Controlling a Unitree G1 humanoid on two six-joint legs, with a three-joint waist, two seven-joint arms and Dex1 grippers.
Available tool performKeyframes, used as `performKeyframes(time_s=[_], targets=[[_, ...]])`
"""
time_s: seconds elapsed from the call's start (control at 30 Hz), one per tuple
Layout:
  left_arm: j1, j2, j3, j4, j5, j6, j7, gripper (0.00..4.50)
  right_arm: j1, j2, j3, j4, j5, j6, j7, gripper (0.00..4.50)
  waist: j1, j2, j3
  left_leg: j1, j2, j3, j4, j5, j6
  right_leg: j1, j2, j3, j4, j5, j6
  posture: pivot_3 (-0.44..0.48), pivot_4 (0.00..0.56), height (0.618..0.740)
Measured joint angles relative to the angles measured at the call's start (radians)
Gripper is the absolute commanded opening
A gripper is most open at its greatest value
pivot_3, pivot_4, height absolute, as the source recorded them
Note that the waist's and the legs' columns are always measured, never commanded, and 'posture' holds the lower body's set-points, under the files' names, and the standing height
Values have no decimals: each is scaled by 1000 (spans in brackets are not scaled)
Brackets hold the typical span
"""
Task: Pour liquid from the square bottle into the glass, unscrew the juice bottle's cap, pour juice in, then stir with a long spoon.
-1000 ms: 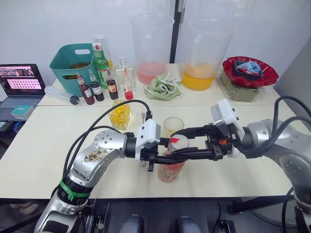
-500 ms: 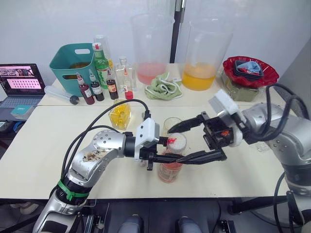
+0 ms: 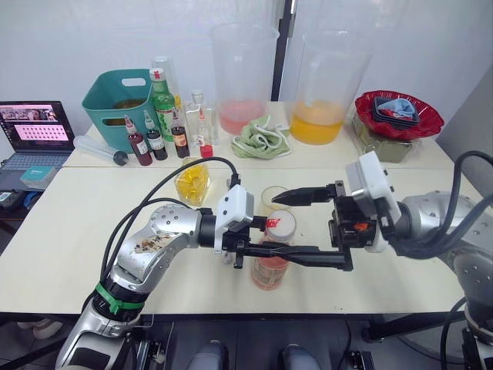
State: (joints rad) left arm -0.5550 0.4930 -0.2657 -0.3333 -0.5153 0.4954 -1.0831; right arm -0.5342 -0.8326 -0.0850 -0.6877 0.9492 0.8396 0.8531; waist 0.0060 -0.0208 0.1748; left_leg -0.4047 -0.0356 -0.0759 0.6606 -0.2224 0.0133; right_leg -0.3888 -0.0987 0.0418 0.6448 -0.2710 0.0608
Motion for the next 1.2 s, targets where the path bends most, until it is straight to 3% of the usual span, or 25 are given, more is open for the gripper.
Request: performKeyframes(time_s=[0.23,0.27,0.4,0.77,1.2], targets=[[-19,-4,-11,24,2,-10,-16,1403,18,1,39,-27,-95,-51,-32,4451,3,0,0,0,0,0,0,0,0,0,0,0,0,0,0,0,150,740],[-21,-4,-11,28,3,-12,-19,1403,20,1,51,-25,-122,-69,-30,3884,3,0,0,0,0,0,0,0,0,0,0,0,0,0,0,0,150,740],[-25,-4,-12,34,3,-14,-26,1403,20,1,83,-18,-189,-125,-12,2649,3,0,0,0,0,0,0,0,0,0,0,0,0,0,0,0,150,740],[-25,-3,-12,34,3,-14,-27,1403,21,-3,114,-17,-265,-182,22,2649,3,0,0,0,0,0,0,0,0,0,0,0,0,0,0,0,150,740],[-28,-3,-12,36,4,-14,-29,1403,8,-2,96,-16,-218,-171,19,2649,3,0,0,0,0,0,0,0,0,0,0,0,0,0,0,0,150,740]])
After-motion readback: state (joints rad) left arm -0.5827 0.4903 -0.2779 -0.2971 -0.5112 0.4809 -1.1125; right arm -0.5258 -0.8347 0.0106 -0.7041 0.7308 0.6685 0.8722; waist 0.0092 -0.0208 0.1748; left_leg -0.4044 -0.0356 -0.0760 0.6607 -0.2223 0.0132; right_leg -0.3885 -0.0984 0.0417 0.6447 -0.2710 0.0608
